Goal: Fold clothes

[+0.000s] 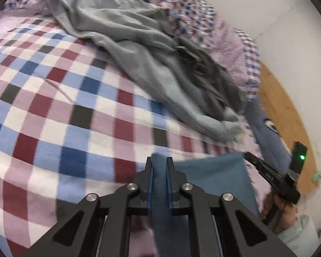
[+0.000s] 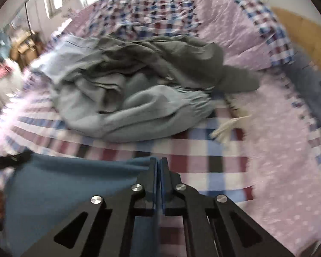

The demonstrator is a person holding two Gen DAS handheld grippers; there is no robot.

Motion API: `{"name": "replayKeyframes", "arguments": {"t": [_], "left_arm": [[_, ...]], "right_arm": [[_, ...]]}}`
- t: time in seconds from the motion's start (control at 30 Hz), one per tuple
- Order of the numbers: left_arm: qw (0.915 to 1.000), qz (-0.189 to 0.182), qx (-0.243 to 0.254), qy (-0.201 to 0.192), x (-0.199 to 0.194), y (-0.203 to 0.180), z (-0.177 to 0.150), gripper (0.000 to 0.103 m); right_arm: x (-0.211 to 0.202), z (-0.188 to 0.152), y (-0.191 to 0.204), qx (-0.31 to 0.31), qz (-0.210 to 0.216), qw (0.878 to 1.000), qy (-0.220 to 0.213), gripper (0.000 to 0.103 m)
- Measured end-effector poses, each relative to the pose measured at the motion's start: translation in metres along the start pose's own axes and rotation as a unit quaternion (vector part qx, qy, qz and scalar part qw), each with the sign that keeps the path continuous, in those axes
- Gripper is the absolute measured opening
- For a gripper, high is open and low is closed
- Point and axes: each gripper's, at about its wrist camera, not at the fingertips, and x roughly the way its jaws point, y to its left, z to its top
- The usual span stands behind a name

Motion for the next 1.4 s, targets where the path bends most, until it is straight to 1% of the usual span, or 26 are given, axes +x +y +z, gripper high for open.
{"name": "replayKeyframes", "arguments": {"t": [0.07, 0.1, 0.13, 0.17, 0.2, 0.23, 0.27, 0.3, 0.33, 0.37, 0.43, 0.53, 0.6, 0.67, 0.77, 0.87, 0.9, 1.07, 1.17, 1.27, 1.4], "left_arm": [[0.9998, 0.011, -0.014, -0.004, 0.002, 0.006, 0.001, 0.018], [0.9997, 0.013, -0.020, -0.005, -0.001, 0.008, 0.002, 0.019], [0.9995, 0.026, -0.016, -0.012, -0.004, 0.006, 0.003, 0.027], [0.9990, 0.039, -0.012, -0.019, -0.008, 0.003, 0.003, 0.040], [0.9986, 0.042, -0.006, -0.033, -0.015, -0.002, 0.004, 0.046], [0.9979, 0.045, 0.001, -0.048, -0.022, -0.008, 0.004, 0.056], [0.9977, 0.035, 0.007, -0.058, -0.027, -0.014, 0.004, 0.065], [0.9975, 0.029, 0.018, -0.062, -0.031, -0.023, 0.004, 0.070], [0.9973, 0.029, 0.029, -0.060, -0.032, -0.032, 0.004, 0.077], [0.9971, 0.032, 0.044, -0.055, -0.031, -0.041, 0.003, 0.080], [0.9957, 0.041, 0.069, -0.047, -0.028, -0.058, 0.000, 0.082], [0.9924, 0.058, 0.101, -0.041, -0.018, -0.078, -0.005, 0.082], [0.9896, 0.080, 0.115, -0.032, -0.007, -0.084, -0.010, 0.082], [0.9875, 0.100, 0.121, -0.013, 0.006, -0.081, -0.014, 0.082], [0.9825, 0.127, 0.136, -0.001, 0.023, -0.075, -0.022, 0.082], [0.9774, 0.142, 0.156, -0.015, 0.028, -0.077, -0.028, 0.082], [0.9759, 0.146, 0.161, -0.019, 0.029, -0.077, -0.030, 0.082], [0.9743, 0.149, 0.168, -0.024, 0.035, -0.072, -0.031, 0.085], [0.9703, 0.161, 0.179, -0.025, 0.038, -0.076, -0.034, 0.086], [0.9676, 0.169, 0.186, -0.024, 0.040, -0.077, -0.035, 0.086], [0.9654, 0.174, 0.193, -0.022, 0.040, -0.079, -0.036, 0.086]], "right_arm": [[0.003, 0.000, -0.001, -0.002, -0.043, 0.999, 0.007, 0.001], [0.002, 0.000, -0.004, 0.006, -0.054, 0.998, 0.009, 0.001], [-0.003, -0.001, -0.007, 0.016, -0.062, 0.998, 0.006, 0.002], [-0.011, -0.001, -0.009, 0.028, -0.063, 0.998, -0.003, 0.005], [-0.023, -0.002, -0.010, 0.038, -0.055, 0.998, -0.017, 0.008], [-0.032, -0.003, -0.008, 0.044, -0.040, 0.998, -0.030, 0.012], [-0.042, -0.003, -0.003, 0.049, -0.021, 0.998, -0.045, 0.023], [-0.051, -0.004, 0.002, 0.055, -0.002, 0.997, -0.059, 0.035], [-0.058, -0.005, 0.009, 0.057, 0.017, 0.996, -0.071, 0.040], [-0.059, -0.006, 0.017, 0.052, 0.032, 0.995, -0.075, 0.043], [-0.056, -0.008, 0.036, 0.035, 0.050, 0.995, -0.075, 0.043], [-0.043, -0.010, 0.066, -0.014, 0.060, 0.997, -0.056, 0.044], [-0.033, -0.012, 0.077, -0.035, 0.070, 0.996, -0.046, 0.048], [-0.018, -0.014, 0.078, -0.039, 0.072, 0.996, -0.034, 0.050], [0.007, -0.018, 0.072, -0.033, 0.075, 0.997, -0.003, 0.053], [0.024, -0.020, 0.066, -0.028, 0.086, 0.996, 0.010, 0.058], [0.027, -0.020, 0.066, -0.027, 0.086, 0.996, 0.010, 0.059], [0.031, -0.022, 0.071, -0.036, 0.074, 0.997, 0.005, 0.060], [0.032, -0.023, 0.073, -0.039, 0.068, 0.997, 0.002, 0.061], [0.033, -0.023, 0.077, -0.048, 0.053, 0.997, 0.002, 0.062], [0.032, -0.023, 0.076, -0.048, 0.053, 0.997, 0.001, 0.063]]}}
